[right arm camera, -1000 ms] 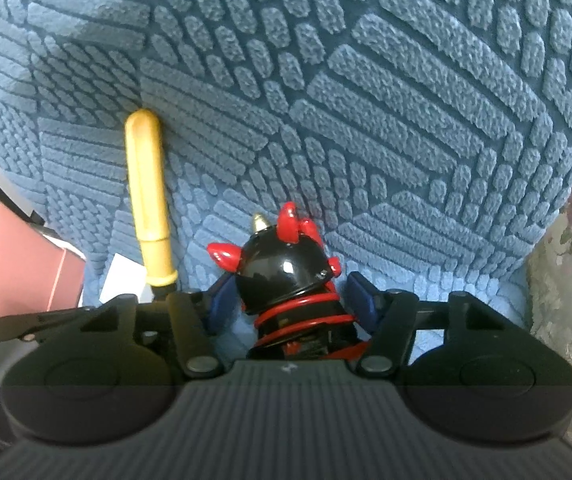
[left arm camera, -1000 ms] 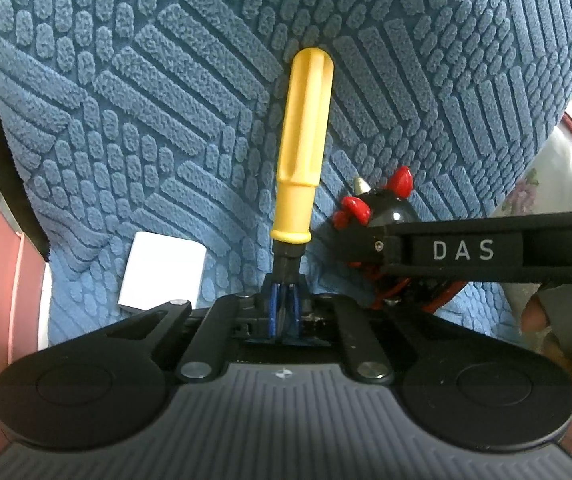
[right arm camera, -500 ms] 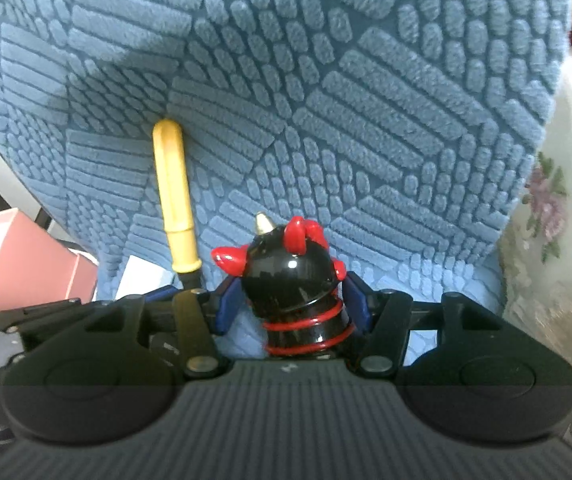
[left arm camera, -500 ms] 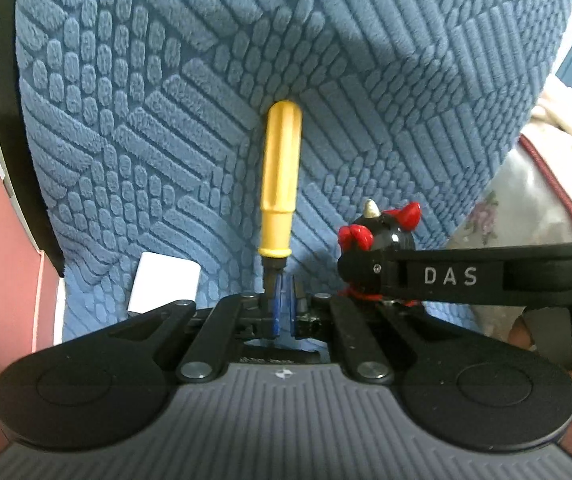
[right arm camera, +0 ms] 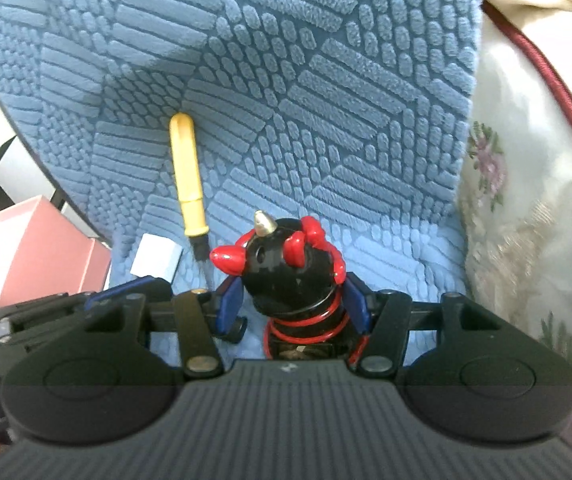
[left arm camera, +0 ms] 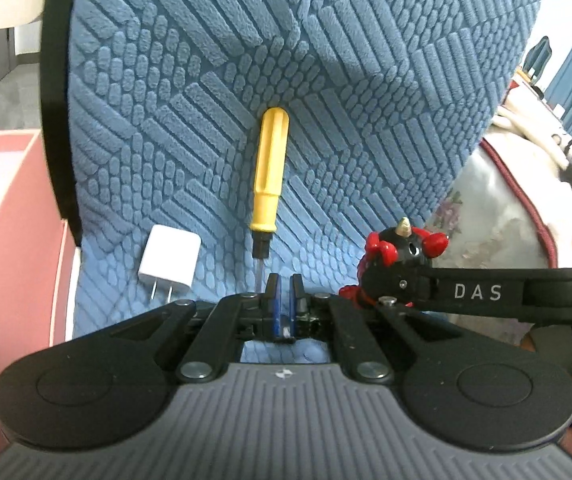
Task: Organize rigid objects
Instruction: 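Lift the screwdriver with the left tool while the right tool lifts the figurine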
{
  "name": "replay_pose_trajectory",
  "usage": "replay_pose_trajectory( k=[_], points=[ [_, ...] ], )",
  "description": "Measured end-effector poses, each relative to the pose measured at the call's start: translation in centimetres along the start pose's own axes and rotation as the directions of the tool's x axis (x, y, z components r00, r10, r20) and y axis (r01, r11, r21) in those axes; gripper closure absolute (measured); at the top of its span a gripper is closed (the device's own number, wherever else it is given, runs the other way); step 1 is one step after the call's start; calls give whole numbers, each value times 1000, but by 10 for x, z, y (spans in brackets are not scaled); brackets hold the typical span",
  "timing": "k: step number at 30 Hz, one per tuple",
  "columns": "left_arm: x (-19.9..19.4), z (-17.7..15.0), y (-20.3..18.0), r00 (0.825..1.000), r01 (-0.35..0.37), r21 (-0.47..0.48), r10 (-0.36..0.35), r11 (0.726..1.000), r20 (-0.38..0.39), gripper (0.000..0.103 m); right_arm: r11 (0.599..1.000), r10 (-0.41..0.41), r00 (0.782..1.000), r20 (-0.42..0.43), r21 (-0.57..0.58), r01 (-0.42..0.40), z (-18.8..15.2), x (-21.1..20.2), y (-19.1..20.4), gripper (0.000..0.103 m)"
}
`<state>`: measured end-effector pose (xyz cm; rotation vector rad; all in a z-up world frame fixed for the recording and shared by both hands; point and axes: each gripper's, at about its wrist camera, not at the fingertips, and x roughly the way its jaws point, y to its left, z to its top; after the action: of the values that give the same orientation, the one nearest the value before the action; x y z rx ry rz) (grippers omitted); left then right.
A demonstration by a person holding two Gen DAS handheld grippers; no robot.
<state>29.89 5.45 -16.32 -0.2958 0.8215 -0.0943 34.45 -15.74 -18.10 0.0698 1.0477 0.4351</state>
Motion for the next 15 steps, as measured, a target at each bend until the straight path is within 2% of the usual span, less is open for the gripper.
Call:
replay_pose_trajectory(
  k=[8,15],
  points=[
    [-24,-21,3,1000,10,-24,-10,1000,-2,98,999,-26,1000,8,45,25,-29,-32,7,45],
    [-15,-19,2,998,-3,-6,3,1000,55,98,998,-36,999,6,57,36,-48,-46,10,45]
  ],
)
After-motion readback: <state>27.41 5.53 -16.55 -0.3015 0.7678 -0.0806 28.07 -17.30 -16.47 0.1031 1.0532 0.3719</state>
